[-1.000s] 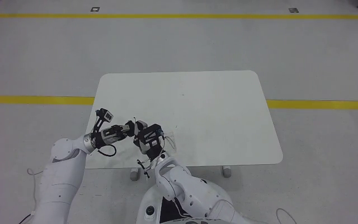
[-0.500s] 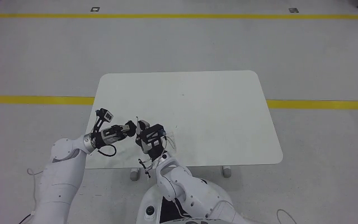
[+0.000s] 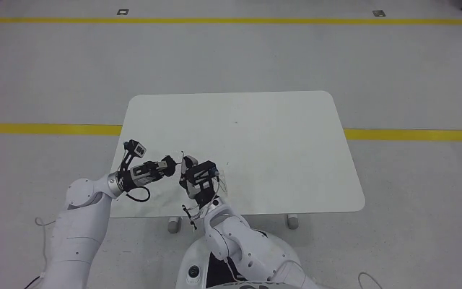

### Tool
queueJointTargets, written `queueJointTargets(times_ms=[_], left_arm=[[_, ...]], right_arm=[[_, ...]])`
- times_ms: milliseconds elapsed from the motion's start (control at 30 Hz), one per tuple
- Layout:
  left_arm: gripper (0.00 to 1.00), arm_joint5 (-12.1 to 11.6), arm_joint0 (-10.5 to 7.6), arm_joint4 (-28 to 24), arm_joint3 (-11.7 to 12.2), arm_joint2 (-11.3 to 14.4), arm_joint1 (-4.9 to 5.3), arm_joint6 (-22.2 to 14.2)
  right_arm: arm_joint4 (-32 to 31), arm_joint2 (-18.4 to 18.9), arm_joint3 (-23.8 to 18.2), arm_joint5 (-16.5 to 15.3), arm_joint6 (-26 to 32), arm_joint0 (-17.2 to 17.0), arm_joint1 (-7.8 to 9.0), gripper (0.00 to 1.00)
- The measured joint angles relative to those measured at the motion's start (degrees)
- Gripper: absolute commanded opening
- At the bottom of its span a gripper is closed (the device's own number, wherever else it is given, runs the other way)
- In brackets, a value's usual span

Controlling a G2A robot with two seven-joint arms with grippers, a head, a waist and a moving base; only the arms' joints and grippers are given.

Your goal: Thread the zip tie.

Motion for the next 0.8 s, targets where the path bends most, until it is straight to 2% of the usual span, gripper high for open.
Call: queueJointTargets(times_ms=[200, 800], left_arm=[[0.00, 0.00, 0.00, 0.00, 0.00, 0.00, 0.00, 0.00], [0.00, 0.00, 0.00, 0.00, 0.00, 0.00, 0.00, 0.00]], right_arm=[[2.02, -1.06, 0.14, -2.06, -1.27, 0.69, -0.06, 0.00], [4.15, -2.91, 2.28, -2.47, -2.35, 2.84, -0.92, 0.00]])
